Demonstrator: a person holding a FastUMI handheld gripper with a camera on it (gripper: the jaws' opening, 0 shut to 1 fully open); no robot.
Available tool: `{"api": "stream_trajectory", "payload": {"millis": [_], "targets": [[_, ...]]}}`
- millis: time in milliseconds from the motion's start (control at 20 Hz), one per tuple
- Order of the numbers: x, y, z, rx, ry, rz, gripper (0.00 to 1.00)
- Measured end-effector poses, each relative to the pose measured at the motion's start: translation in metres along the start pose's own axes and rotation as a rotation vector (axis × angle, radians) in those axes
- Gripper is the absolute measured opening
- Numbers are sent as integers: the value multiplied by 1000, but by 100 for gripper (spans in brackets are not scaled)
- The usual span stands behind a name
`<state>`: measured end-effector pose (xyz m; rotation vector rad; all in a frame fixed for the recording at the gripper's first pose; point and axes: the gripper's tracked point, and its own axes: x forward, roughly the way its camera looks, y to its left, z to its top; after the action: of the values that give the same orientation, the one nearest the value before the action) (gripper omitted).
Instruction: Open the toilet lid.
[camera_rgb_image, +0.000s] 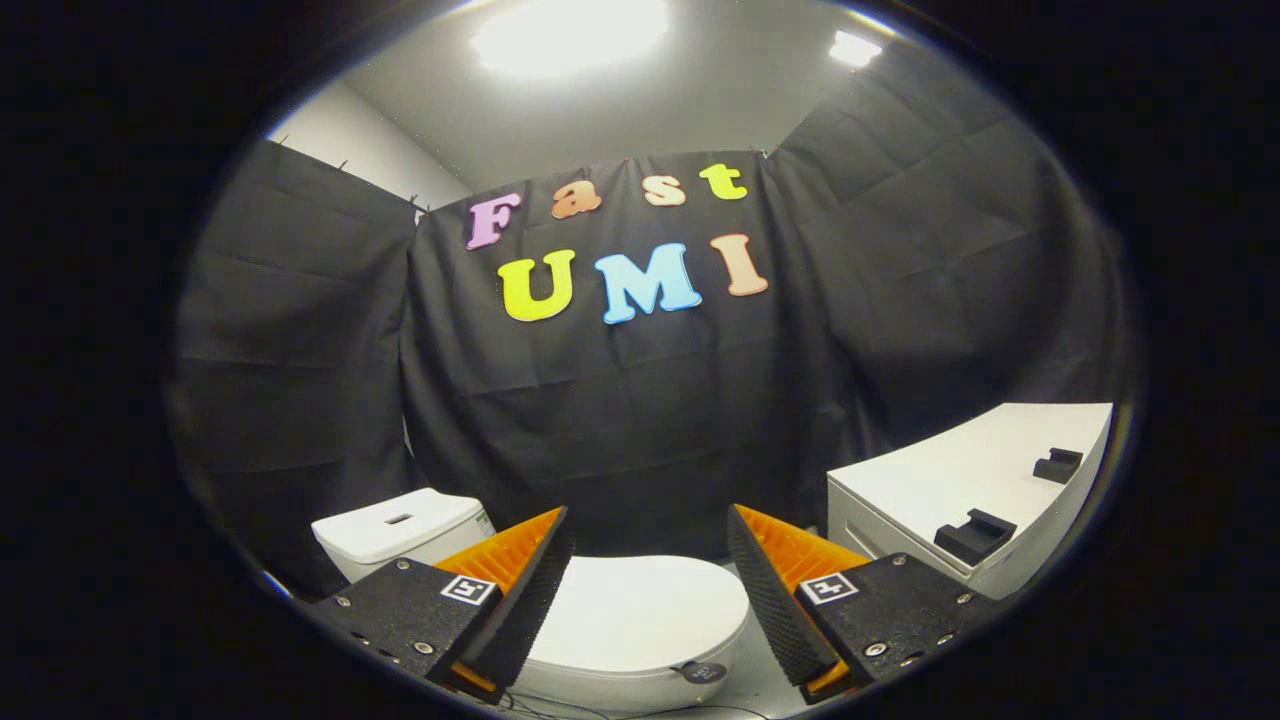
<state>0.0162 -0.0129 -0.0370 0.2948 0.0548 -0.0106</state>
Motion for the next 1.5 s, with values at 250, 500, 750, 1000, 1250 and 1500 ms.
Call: {"api": "stream_trajectory", "payload": {"millis": [250, 500, 750, 1000, 1250, 1500], "targets": [[18, -16, -20, 132, 51, -53, 95], [28, -36, -60, 306, 105, -129, 95], [25, -50, -105, 507, 133, -165, 95], [23, -72, -150, 675, 170, -255, 94], [19, -76, -187, 795, 204, -308, 94], [15, -74, -223, 924, 248, -347, 94]]}}
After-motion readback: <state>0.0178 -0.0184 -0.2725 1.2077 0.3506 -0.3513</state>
